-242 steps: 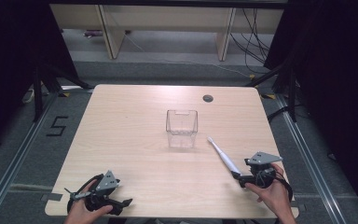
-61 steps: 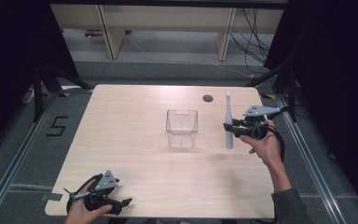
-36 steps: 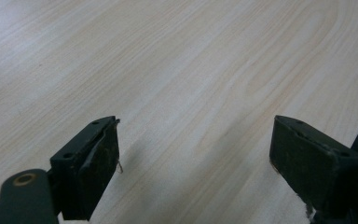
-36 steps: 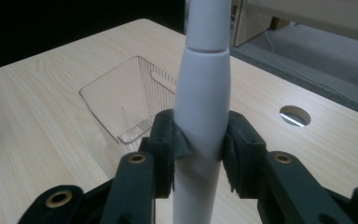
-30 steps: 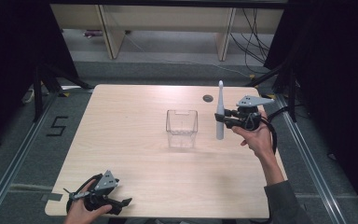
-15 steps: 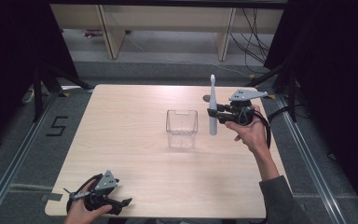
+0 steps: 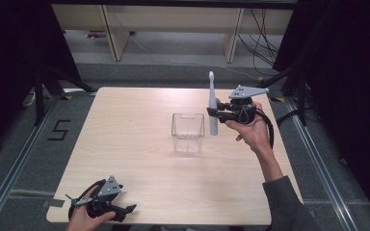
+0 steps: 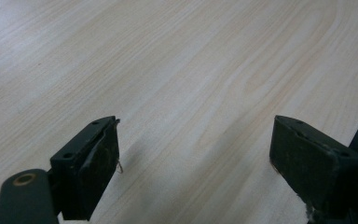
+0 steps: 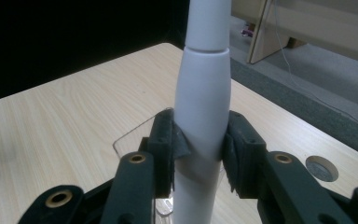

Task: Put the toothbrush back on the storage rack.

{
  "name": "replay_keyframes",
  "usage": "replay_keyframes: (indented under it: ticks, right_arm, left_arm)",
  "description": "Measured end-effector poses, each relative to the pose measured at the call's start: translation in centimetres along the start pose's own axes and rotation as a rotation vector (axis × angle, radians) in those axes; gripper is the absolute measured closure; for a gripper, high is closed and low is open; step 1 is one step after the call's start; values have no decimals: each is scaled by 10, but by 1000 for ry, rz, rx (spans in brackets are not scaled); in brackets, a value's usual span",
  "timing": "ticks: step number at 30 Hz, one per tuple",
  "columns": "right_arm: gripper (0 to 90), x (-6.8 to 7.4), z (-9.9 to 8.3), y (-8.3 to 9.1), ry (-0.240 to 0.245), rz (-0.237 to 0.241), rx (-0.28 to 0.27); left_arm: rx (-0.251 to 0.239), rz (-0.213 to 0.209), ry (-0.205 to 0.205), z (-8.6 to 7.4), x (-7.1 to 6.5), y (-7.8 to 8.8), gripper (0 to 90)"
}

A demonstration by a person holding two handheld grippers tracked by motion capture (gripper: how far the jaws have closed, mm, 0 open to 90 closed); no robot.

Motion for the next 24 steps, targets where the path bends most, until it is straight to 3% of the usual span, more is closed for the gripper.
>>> replay_keyframes:
  ticks: [16,21,24]
  right_arm:
    - [670,8,13,-7,16,20,3]
    - [670,13,22,-14,38,21,5]
    - [670,16,25,-21,28,27,2]
  left_arm:
    - [-2,0,1,0,0,0,154]
    - [0,-2,7,0,0,0,154]
    - [-1,-1,-1,0,0,0,154]
Point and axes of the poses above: each handheld gripper's, and its own axes: y roughly backward along the jaws, z roughly out of its top, x roughly to its left, the point moved 6 cm from there along -y, roughly forward along the jaws, and after that the axes turned 15 degrees about x, right-handed, at the moved point
